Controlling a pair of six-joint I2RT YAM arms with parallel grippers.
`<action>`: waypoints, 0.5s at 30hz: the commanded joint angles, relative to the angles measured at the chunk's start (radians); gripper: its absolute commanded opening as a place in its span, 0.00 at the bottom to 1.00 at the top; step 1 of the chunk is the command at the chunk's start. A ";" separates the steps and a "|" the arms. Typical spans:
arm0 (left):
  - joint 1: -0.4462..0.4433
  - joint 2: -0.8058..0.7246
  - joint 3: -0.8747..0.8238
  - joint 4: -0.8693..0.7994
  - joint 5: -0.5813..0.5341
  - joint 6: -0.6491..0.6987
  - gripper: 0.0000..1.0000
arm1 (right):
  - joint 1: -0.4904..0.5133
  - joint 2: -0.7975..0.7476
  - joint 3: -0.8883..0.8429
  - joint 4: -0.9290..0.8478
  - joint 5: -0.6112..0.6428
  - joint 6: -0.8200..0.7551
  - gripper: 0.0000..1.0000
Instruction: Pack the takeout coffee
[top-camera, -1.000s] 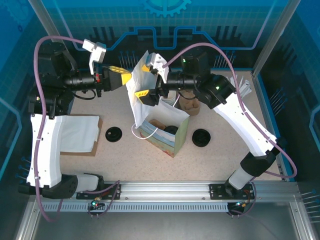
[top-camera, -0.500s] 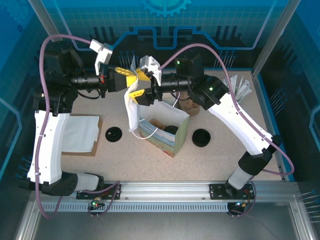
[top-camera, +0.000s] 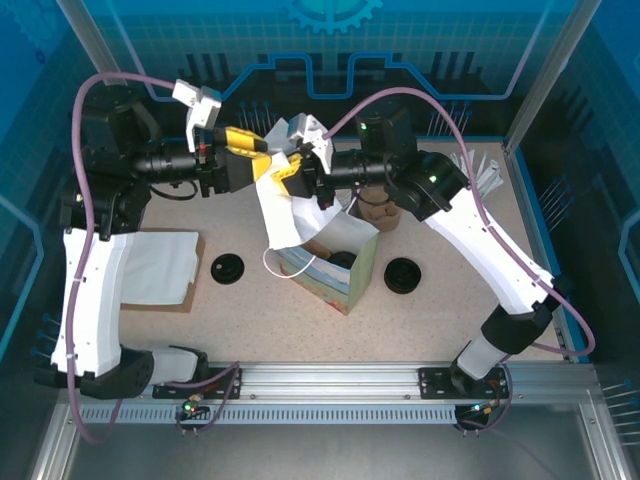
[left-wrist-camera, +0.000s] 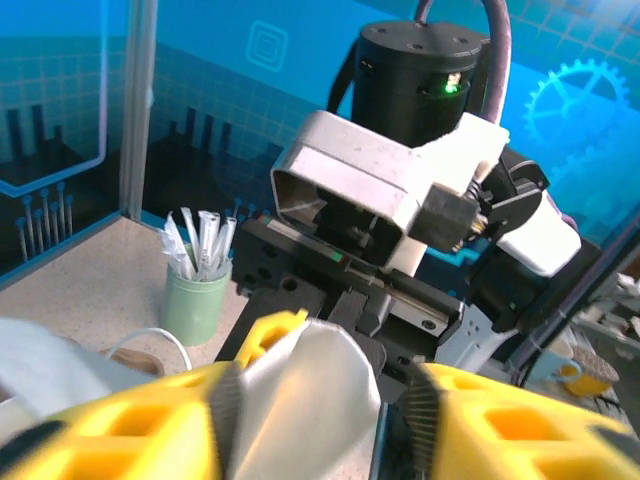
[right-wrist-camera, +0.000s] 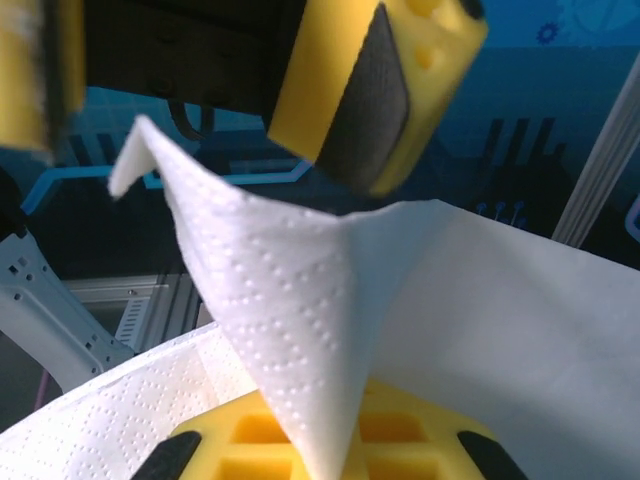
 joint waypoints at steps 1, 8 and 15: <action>-0.006 -0.098 -0.040 0.030 -0.113 -0.011 0.63 | -0.015 -0.072 -0.039 0.004 -0.010 0.083 0.07; -0.006 -0.319 -0.251 0.079 -0.328 -0.059 0.73 | -0.055 -0.075 -0.093 -0.037 -0.140 0.207 0.07; -0.006 -0.464 -0.427 0.069 -0.384 -0.102 0.73 | -0.058 0.011 -0.099 -0.086 -0.298 0.255 0.08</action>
